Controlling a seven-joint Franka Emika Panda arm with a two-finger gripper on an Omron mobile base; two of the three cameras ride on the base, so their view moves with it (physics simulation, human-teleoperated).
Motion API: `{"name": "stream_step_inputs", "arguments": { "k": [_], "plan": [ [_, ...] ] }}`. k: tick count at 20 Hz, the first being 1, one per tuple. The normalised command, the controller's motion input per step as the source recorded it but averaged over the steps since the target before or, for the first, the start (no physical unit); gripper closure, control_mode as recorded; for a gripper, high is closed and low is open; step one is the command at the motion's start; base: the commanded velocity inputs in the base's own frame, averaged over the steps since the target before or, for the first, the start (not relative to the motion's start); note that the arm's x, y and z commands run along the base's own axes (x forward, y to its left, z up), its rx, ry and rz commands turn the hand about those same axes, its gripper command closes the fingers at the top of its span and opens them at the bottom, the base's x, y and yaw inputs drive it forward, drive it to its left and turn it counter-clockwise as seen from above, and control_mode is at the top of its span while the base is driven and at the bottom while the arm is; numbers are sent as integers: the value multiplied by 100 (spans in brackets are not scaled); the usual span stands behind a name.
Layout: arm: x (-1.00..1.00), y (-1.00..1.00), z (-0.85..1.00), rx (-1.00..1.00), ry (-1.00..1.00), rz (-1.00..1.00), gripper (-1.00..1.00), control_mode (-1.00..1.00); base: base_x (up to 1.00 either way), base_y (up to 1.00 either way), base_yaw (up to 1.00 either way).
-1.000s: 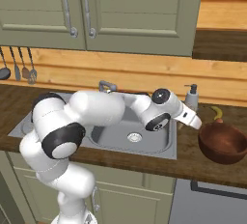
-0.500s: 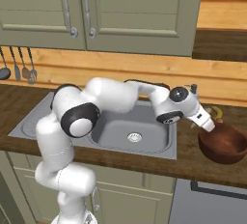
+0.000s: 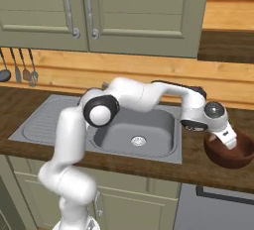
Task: Pick the sweet potato from the sink and place it in the bowl. Then pick the bowl and place it in the microwave. Then close the microwave door and press the start button.
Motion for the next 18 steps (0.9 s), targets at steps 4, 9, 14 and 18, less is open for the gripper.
{"name": "stream_step_inputs", "arguments": {
  "k": [4, 9, 14, 18],
  "plan": [
    [8, -41, -30, 12, 8, -3, 100, -100, 0, 0, 0],
    [21, -2, -48, 1, 13, -6, 100, -100, 0, 0, 0],
    [17, 0, -32, 0, 11, -5, 100, -100, 0, 0, 0],
    [14, 0, -31, 0, 9, -4, 100, -100, 0, 0, 0]
  ]
}}
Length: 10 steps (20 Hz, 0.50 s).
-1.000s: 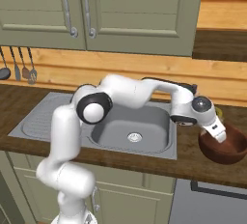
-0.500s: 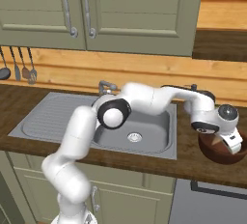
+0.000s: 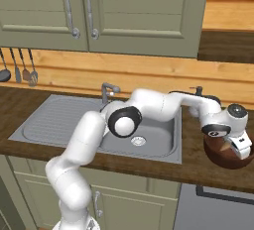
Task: Pick the sweet potato from the sink and place it in the bowl. Then pick the bowl and place it in the microwave. Then close the microwave door and press the start button.
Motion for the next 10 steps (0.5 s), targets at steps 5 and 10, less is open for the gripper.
{"name": "stream_step_inputs", "arguments": {
  "k": [5, 10],
  "plan": [
    [13, 21, -33, 0, 8, -3, -100, -100, 0, 0, 0],
    [0, 34, -18, 0, 0, -1, -100, -100, 0, 0, 0]
  ]
}}
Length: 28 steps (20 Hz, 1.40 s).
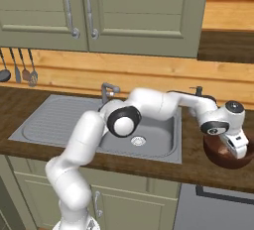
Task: Pick the sweet potato from the sink and place it in the bowl. Then pick the bowl and place it in the microwave. Then close the microwave door and press the start button.
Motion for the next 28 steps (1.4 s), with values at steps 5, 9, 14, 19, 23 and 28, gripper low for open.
{"name": "stream_step_inputs", "arguments": {
  "k": [5, 9, 14, 19, 23, 28],
  "plan": [
    [0, 19, -1, 0, -1, -1, -100, -100, 0, 0, 0],
    [-1, 16, 37, 0, -8, -2, -100, -100, 0, 0, 0],
    [0, 43, 61, 0, -7, 0, -100, -100, 0, 0, 0],
    [7, 58, 17, -1, 2, 1, -100, -100, 0, 0, 0],
    [16, 35, 0, -6, 12, 9, -100, -100, 0, 0, 0],
    [14, 7, 0, -8, 20, 16, -100, -100, 0, 0, 0]
  ]
}}
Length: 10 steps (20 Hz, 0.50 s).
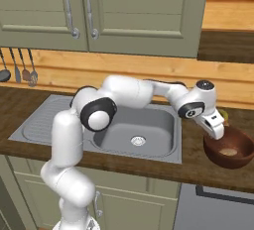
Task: Pick the sweet potato from the sink and place it in the bowl. Then pick the bowl and place it in the microwave. Then close the microwave door and press the start button.
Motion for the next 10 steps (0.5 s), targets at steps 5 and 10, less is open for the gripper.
{"name": "stream_step_inputs", "arguments": {
  "k": [5, 10],
  "plan": [
    [5, -1, 0, -1, 21, 19, -100, -100, 0, 0, 0],
    [5, -20, -7, 0, 14, 23, -100, -100, 0, 0, 0]
  ]
}}
